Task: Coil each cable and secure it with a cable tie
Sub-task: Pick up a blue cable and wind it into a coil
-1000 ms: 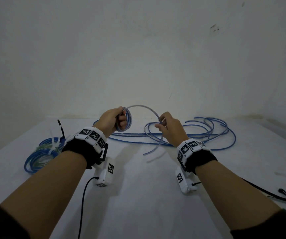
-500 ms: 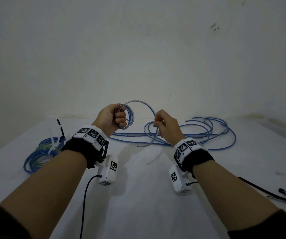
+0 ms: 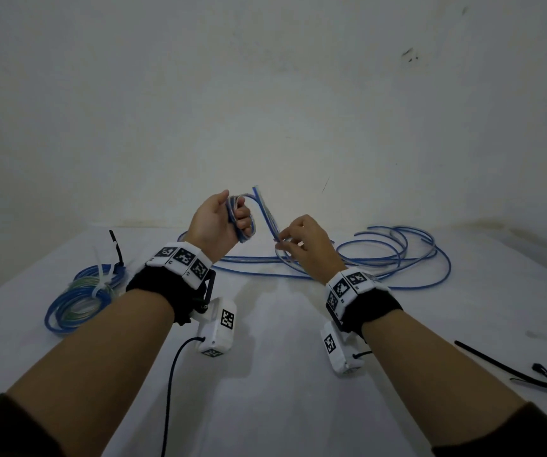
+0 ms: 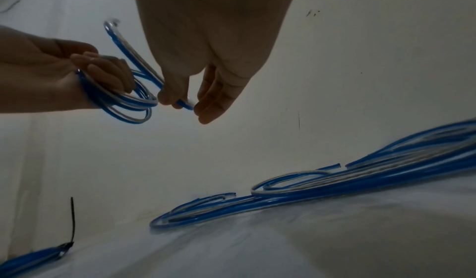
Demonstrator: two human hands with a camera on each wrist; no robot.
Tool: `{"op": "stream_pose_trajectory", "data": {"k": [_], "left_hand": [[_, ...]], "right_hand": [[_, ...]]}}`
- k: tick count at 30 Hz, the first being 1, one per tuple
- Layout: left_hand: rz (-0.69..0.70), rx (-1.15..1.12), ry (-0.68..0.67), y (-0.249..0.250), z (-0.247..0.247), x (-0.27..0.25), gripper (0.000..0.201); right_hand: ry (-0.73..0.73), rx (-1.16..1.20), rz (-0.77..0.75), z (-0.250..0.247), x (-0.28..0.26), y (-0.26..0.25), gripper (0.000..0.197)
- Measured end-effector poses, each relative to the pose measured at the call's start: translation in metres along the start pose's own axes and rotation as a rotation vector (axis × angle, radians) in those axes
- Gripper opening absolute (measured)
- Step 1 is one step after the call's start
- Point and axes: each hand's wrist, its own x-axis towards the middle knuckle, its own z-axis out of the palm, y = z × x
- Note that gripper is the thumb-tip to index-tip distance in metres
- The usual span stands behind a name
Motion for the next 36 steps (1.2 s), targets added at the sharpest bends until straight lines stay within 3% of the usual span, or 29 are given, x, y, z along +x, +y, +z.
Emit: {"op": "stream_pose_trajectory", "data": {"k": [4,11,17,20,23,26,29,36], "left_hand": [[0.031,0.099,-0.021,-0.005,0.007,0.000,0.031],[0.213,0.621,0.114,-0.017,0.011,0.005,0.018],[0.136,0.501,0.056,-0.017,0.010,0.002,0.017],[0.096,0.427,0.006,-0.012,0.010,0.000,0.023],[0.073,0.518,-0.046,-0.011,0.013,-0.004,0.029],[0.026,0.613,-0.091,-0.015,0.015,-0.005,0.036],[-0.011,0.655,-0.112,-0.018,0.017,-0.007,0.038],[0.013,0.745,-0.076,-0.021,0.021,-0.008,0.044]], "right_hand": [[-0.037,-0.095,-0.097,0.006,0.003,-0.005,0.012],[-0.135,-0.125,-0.162,0.011,0.005,-0.017,0.013],[-0.200,-0.067,-0.087,0.009,0.000,-0.020,0.012],[-0.002,0.088,0.004,0.004,0.002,-0.018,0.014],[0.196,0.049,-0.100,-0.001,0.009,-0.016,0.027],[0.158,-0.057,-0.250,-0.008,0.016,-0.016,0.048],[0.102,-0.114,-0.349,-0.011,0.018,-0.017,0.040],[0.038,-0.009,-0.194,-0.016,0.009,-0.013,0.025]]}}
